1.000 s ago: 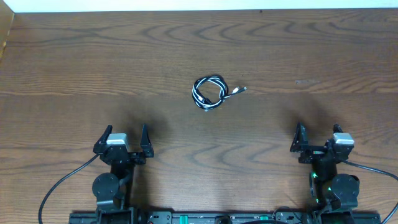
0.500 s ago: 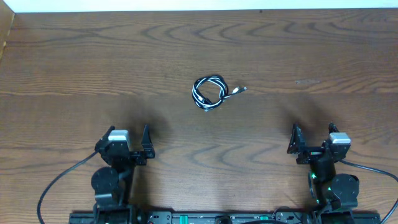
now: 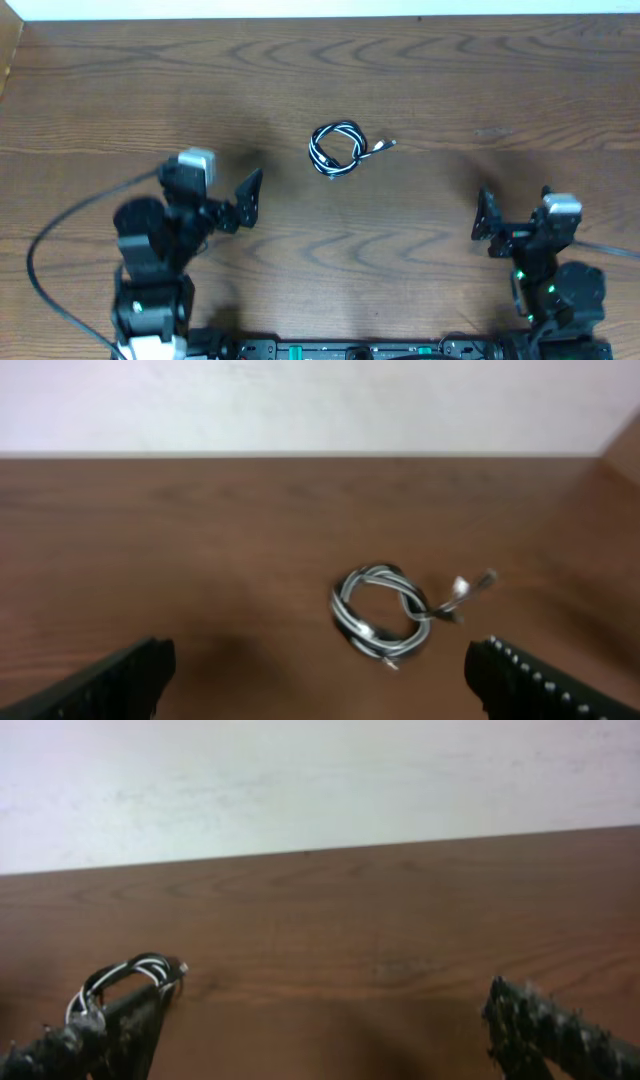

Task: Untangle cables
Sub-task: 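Reach the left gripper to the cable bundle and grasp it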

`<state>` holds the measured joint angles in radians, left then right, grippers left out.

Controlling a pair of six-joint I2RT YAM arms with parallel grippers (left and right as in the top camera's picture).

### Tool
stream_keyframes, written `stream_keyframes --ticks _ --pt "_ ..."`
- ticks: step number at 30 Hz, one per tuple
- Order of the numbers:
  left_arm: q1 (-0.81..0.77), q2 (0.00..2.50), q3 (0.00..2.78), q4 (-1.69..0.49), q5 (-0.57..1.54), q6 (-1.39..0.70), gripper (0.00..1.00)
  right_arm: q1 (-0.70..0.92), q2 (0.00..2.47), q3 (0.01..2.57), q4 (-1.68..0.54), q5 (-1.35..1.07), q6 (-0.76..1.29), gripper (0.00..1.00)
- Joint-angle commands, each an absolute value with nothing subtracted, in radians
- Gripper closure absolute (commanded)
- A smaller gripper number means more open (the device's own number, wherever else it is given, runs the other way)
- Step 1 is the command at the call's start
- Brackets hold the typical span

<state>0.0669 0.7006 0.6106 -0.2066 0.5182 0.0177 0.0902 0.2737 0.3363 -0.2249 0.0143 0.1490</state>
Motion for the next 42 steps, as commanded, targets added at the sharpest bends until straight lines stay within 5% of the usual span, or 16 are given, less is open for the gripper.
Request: stream_keyframes --ticks 1,17,31,36,42 --pt "0.027 0.841 0.794 -0.294 0.603 -0.004 0.02 0.095 0.389 0.467 -0.253 0.008 0.133 0.01" --pt "-0.197 1.581 1.545 -0.825 0.461 -0.004 0.02 0.095 0.989 1.048 -0.638 -0.110 0.132 0.01" --pt "-0.255 1.900 1.556 -0.781 0.516 -0.019 0.02 0.095 1.093 1.085 -0.648 -0.202 0.141 0.01" --pt "-0.263 1.988 1.556 -0.734 0.284 -0.330 0.38 0.095 1.094 1.084 -0.648 -0.202 0.142 0.03" --pt "-0.317 2.062 1.556 -0.681 0.101 -0.522 0.47 0.096 1.110 1.084 -0.657 -0.202 0.146 0.10"
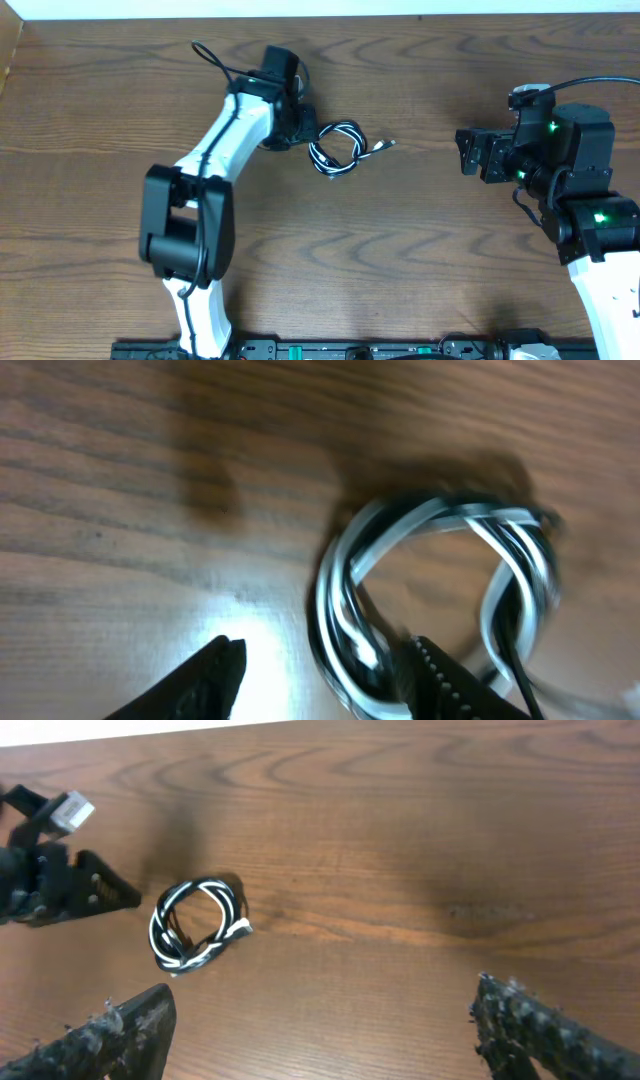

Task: Untangle cables
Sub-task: 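Reach the left gripper to the cable bundle and grasp it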

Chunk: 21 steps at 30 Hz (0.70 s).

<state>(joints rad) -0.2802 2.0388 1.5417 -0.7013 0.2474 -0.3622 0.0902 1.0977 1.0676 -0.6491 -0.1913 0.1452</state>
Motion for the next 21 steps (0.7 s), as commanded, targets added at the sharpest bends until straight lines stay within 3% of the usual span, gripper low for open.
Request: stream_keyframes --ticks 1,15,21 --pt "-0.336 2.073 1.556 -0.652 0.083 -0.540 0.50 0.096 1.117 1.084 -0.664 -0.202 0.160 0.10" --pt "-0.445 2.088 1.555 -0.558 -0.088 -0.580 0.57 0.100 1.207 1.084 -0.677 -0.221 0.195 0.14" --pt "-0.475 2.093 1.555 -0.426 -0.086 -0.307 0.57 0.100 1.227 1.084 -0.678 -0.221 0.198 0.14"
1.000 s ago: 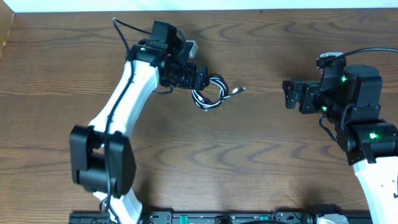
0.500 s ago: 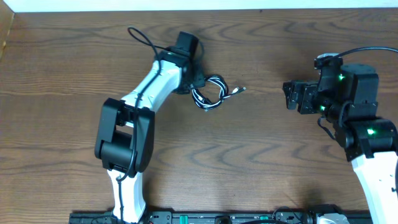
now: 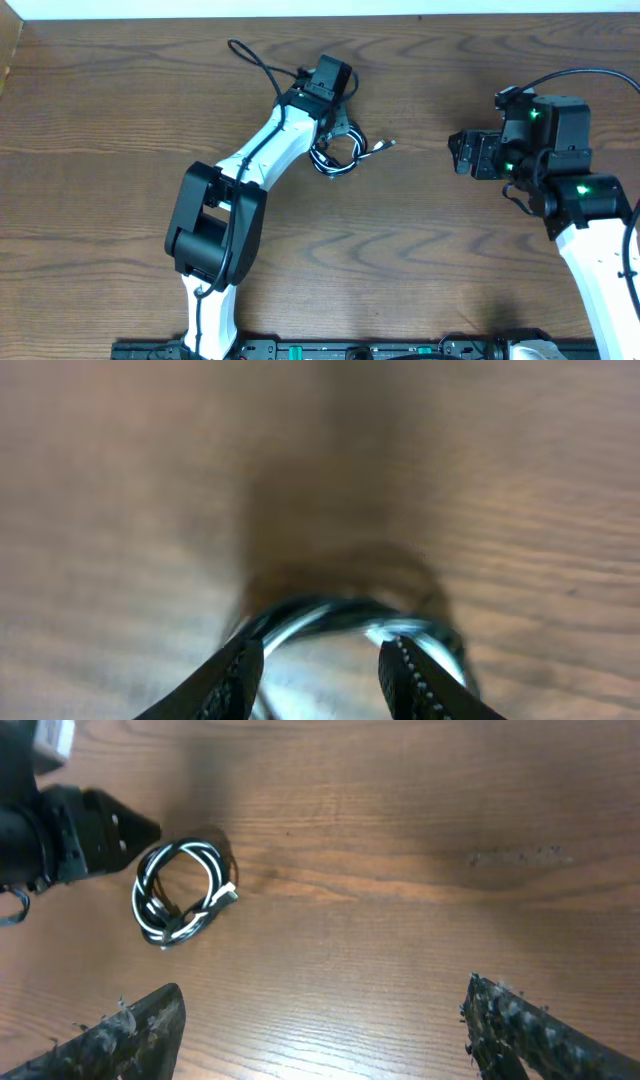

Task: Untangle cables
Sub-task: 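Reach the left gripper to the cable bundle and grasp it, then lift the bundle with the left gripper and bring the right gripper in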

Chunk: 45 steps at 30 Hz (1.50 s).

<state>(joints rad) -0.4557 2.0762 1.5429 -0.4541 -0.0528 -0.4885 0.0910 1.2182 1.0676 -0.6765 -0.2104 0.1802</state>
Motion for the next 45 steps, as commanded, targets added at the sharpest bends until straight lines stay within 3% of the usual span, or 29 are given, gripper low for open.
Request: stream_keyframes --ticks 1,6,15,31,34,36,38,39,45 --pt "-0.480 2.093 1.555 -0.413 -0.083 -0.252 0.56 0.100 1.229 1.084 -0.678 -0.221 0.198 0.14" --pt "-0.490 2.094 1.555 -0.392 0.059 0.061 0.55 0.100 1.229 1.084 -0.680 -0.221 0.198 0.14" --pt "-0.487 2.094 1.542 -0.386 0.072 0.447 0.52 0.100 1.229 1.084 -0.704 -0.221 0.198 0.14" --pt "-0.442 2.185 1.540 -0.341 0.072 0.550 0.51 0.100 1.229 1.084 -0.735 -0.220 0.198 0.14" --pt "-0.443 2.189 1.540 -0.343 0.085 0.549 0.56 0.100 1.229 1.084 -0.735 -0.220 0.198 0.14" --pt "-0.444 2.189 1.540 -0.342 0.122 0.549 0.64 0.100 1.229 1.084 -0.733 -0.220 0.198 0.14" --pt "-0.443 2.189 1.540 -0.341 0.139 0.549 0.88 0.100 1.229 1.084 -0.733 -0.220 0.198 0.14" --pt "-0.443 2.189 1.540 -0.342 0.139 0.549 0.92 0.100 1.229 1.084 -0.733 -0.220 0.198 0.14" --pt "-0.443 2.100 1.541 -0.342 0.139 0.461 0.93 0.100 1.229 1.084 -0.726 -0.220 0.198 0.14"
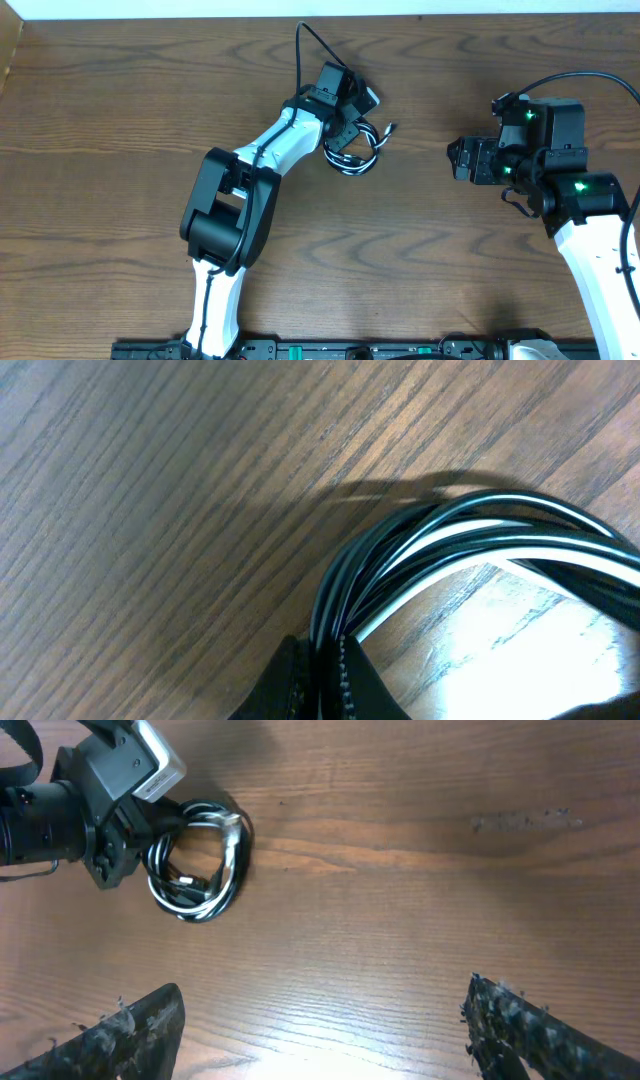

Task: Untangle cables
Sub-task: 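Lift the bundle with the left gripper and bring the right gripper in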

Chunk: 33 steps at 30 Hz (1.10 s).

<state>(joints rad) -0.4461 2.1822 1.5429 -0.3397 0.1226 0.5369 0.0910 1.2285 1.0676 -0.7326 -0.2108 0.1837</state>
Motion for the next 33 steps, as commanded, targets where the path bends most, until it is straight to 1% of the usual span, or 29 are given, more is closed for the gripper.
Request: stream_keyframes --ticks 1,6,9,11,14,18,22,28,33 --pt "-0.443 2.072 1.541 -0.343 0.139 0.416 0.93 0.100 1.229 1.084 -0.725 -0.220 0.202 0.14" --pt "-0.443 1.909 1.541 -0.411 0.150 0.081 0.93 0.100 1.229 1.084 -0.707 -0.222 0.236 0.13" --pt "-0.445 1.837 1.541 -0.500 0.154 -0.025 0.92 0.100 1.229 1.084 -0.693 -0.249 0.240 0.13" --pt "-0.444 1.806 1.541 -0.556 0.204 -0.032 0.93 0.100 1.229 1.084 -0.679 -0.284 0.239 0.13" --pt "-0.445 1.780 1.541 -0.625 0.334 -0.032 0.93 0.100 1.229 1.084 -0.653 -0.331 0.240 0.13" --pt "-0.444 1.777 1.541 -0.671 0.505 -0.058 0.93 0.100 1.229 1.084 -0.618 -0.381 0.241 0.13" --pt "-0.444 1.777 1.541 -0.695 0.525 -0.163 0.93 0.100 1.230 1.084 -0.595 -0.403 0.270 0.14" --pt "-0.445 1.777 1.541 -0.717 0.671 -0.157 0.93 0.100 1.251 1.084 -0.582 -0.414 0.273 0.16" --pt "-0.445 1.777 1.541 -0.771 0.697 -0.083 0.92 0.100 1.312 1.084 -0.565 -0.488 0.272 0.17"
